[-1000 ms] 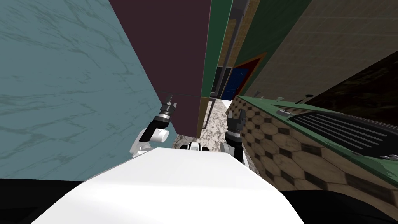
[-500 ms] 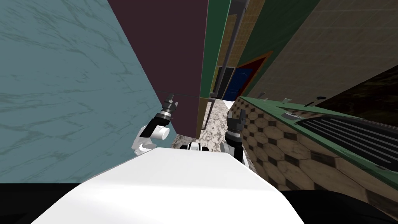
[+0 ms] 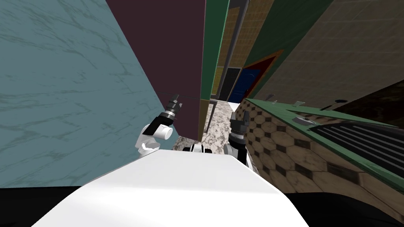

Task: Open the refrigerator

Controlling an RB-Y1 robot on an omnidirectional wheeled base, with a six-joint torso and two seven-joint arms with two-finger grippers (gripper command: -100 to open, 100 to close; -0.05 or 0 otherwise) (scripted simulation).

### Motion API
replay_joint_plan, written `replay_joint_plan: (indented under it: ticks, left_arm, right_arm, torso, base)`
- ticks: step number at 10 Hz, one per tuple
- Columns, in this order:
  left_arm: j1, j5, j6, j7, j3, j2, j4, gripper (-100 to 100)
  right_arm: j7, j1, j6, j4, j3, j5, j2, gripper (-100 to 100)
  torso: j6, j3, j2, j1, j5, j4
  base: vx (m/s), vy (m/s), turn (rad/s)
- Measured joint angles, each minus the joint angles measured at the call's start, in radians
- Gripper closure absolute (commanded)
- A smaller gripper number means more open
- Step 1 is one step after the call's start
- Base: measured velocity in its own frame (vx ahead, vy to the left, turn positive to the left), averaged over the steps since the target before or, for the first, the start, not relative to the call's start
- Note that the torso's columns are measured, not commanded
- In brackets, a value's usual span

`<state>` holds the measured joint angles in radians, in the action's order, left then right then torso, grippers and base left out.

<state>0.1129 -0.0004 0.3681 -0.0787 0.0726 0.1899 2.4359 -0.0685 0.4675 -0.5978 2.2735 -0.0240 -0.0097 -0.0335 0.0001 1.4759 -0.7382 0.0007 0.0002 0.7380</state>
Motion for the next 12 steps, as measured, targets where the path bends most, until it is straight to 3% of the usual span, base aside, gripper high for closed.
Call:
replay_joint_plan:
  ticks: [12]
  left_arm:
    - [-0.175, 0.045, 0.33, -0.003, 0.006, -0.008, 0.0, -100]
  right_arm:
    - [0.0, 0.0, 0.0, 0.0, 0.0, 0.0, 0.0, 0]
  torso:
    - [0.001, 0.001, 0.001, -0.002, -0.001, 0.0]
  base:
    - [0.029, -0.085, 0.082]
